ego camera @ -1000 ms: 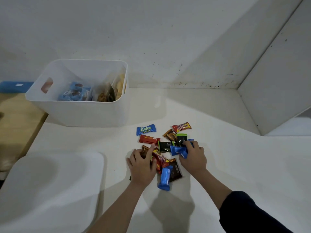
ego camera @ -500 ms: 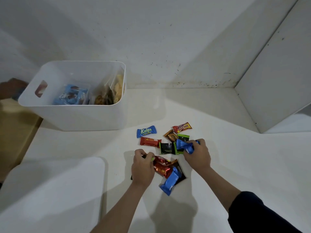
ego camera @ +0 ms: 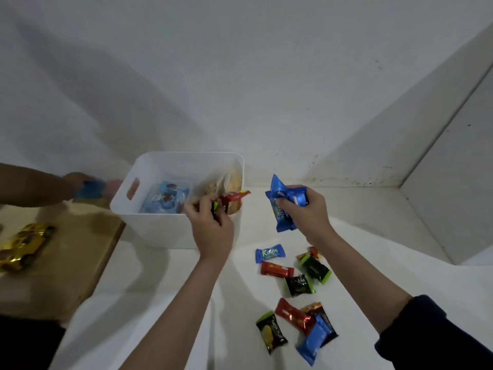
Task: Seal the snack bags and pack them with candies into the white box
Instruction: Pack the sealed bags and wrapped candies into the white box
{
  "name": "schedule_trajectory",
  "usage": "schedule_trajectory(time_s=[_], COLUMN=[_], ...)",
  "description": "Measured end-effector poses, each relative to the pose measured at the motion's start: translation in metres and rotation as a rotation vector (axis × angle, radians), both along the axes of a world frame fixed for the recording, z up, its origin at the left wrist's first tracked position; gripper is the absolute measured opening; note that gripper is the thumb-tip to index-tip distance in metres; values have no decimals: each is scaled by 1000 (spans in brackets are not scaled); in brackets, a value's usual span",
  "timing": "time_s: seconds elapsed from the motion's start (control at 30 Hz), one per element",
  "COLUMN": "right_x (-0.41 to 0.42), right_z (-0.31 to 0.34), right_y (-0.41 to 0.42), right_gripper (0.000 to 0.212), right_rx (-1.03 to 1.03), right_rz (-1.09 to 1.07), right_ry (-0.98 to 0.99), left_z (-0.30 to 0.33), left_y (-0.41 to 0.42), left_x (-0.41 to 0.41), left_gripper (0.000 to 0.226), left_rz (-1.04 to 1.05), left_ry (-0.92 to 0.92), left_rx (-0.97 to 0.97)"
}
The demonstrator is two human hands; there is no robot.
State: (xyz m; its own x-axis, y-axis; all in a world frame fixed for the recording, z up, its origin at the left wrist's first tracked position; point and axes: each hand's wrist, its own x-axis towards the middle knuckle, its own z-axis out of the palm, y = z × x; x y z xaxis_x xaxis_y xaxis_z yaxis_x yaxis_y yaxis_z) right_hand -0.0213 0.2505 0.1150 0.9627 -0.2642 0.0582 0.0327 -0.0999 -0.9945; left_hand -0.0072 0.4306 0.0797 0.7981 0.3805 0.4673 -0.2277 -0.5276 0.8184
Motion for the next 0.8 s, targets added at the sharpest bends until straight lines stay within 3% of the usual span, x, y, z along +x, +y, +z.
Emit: schedule_trajectory(time_s=[0.1, 0.23, 0.33, 0.4, 0.47, 0.6, 0.8], right_x=[42, 89, 108, 113, 113, 104, 94], right_z=[27, 25, 4, -14, -29, -37, -36], right_y=[41, 90, 105, 106, 103, 107, 114], right_gripper=[22, 23, 17, 26, 42, 67, 61], right_rx=[-29, -201, -451, -586, -622, -492, -219], right_rz=[79, 178, 279, 308, 291, 288, 98], right_ry=[-61, -82, -52, -83, -155, -202, -114], left_z=[16, 6, -1, 0, 1, 2, -10], left_y=[36, 74, 89, 95, 98, 98, 85], left_x=[45, 92, 106, 108, 109, 107, 73], left_gripper=[11, 12, 10, 12, 16, 53, 56], left_rz=[38, -83, -275, -378, -435, -452, -152], left_ry=[63, 281, 573, 745, 801, 800, 298], left_rx=[149, 402, 413, 377, 354, 215, 180])
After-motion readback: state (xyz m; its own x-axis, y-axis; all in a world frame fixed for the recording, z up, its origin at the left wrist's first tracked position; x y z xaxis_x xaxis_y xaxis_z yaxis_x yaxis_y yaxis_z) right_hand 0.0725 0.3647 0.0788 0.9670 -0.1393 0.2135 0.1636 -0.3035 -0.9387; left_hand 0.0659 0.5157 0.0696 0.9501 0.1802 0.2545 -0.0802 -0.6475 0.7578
